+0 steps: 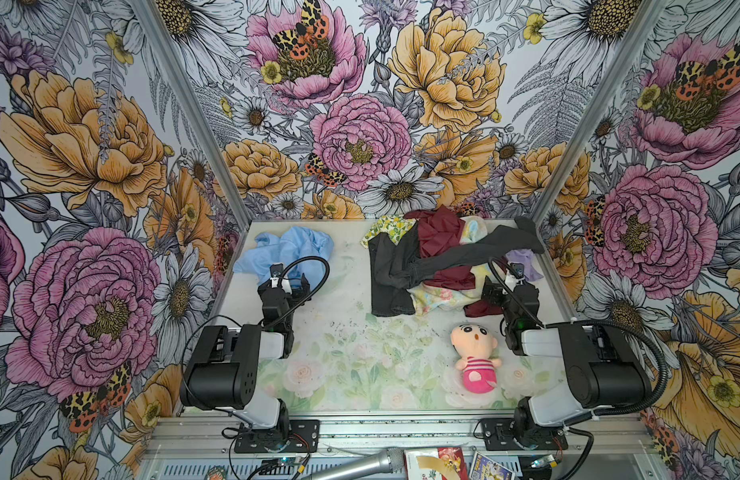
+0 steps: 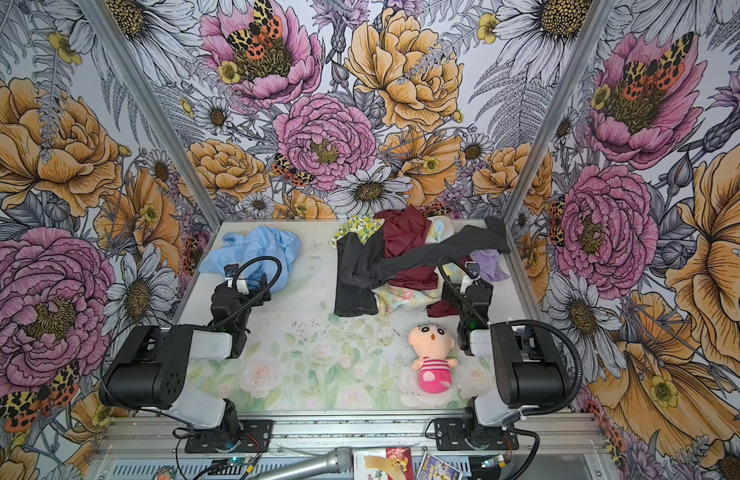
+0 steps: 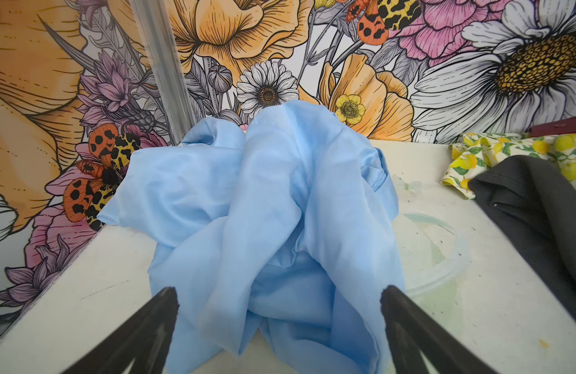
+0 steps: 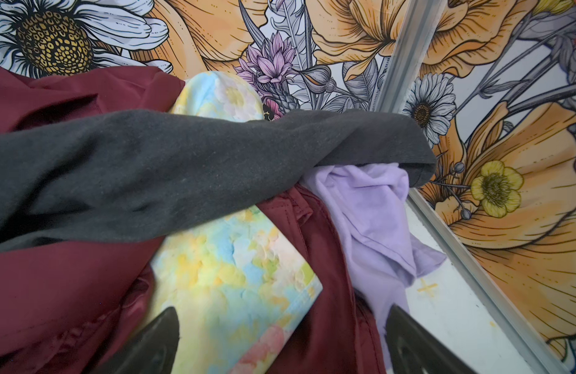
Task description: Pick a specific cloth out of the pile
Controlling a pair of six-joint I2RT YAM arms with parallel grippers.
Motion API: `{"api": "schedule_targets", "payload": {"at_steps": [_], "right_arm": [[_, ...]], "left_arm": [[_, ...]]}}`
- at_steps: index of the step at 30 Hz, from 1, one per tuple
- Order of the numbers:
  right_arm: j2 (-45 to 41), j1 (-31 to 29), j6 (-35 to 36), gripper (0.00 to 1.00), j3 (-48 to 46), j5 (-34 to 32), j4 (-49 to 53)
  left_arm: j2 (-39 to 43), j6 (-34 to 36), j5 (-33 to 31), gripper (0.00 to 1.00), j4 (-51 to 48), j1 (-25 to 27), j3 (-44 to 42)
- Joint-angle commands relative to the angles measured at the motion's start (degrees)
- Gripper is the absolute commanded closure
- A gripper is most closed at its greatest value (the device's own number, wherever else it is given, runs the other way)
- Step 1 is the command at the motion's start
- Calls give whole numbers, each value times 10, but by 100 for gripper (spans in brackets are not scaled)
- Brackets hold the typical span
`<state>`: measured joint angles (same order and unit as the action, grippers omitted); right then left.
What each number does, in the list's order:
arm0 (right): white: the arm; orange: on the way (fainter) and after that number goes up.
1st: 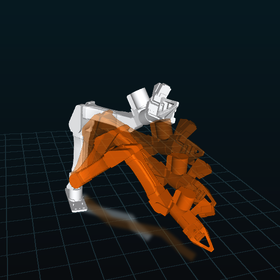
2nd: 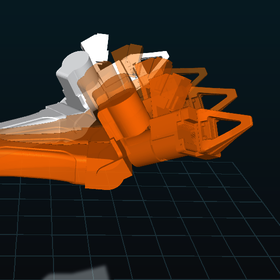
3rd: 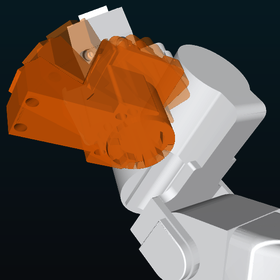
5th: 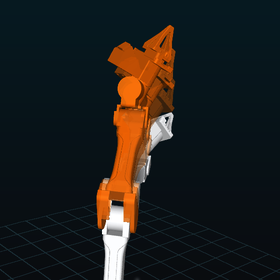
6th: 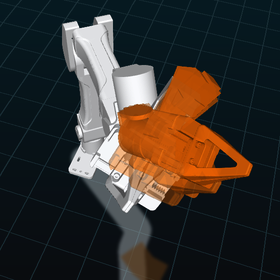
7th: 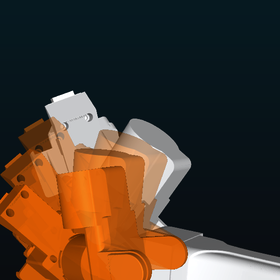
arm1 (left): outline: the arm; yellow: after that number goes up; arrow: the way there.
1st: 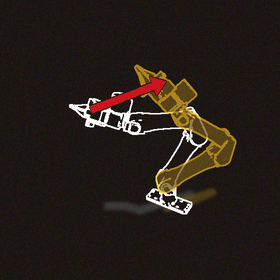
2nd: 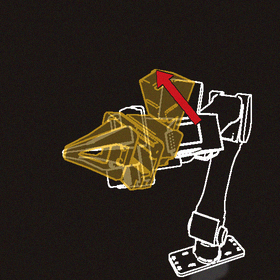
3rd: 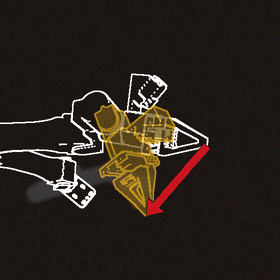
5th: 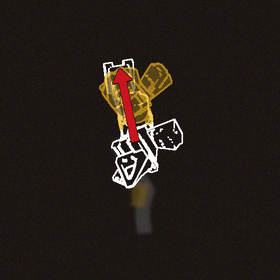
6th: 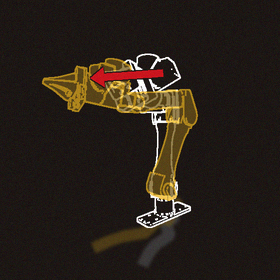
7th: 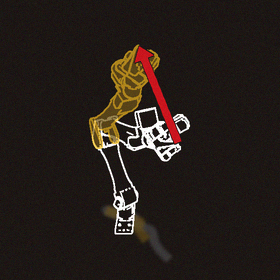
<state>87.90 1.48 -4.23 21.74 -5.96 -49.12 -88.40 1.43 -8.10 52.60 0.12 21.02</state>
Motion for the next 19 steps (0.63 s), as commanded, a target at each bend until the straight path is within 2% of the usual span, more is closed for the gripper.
{"api": "schedule_targets", "payload": {"at_steps": [1,19], "right_arm": [[2,-1,-8,0,7,7,-8],[2,-2,-3,1,10,11,-4]], "left_arm": [[-2,-10,14,1,4,-1,8],[-2,-10,14,1,4,-1,8]]}}
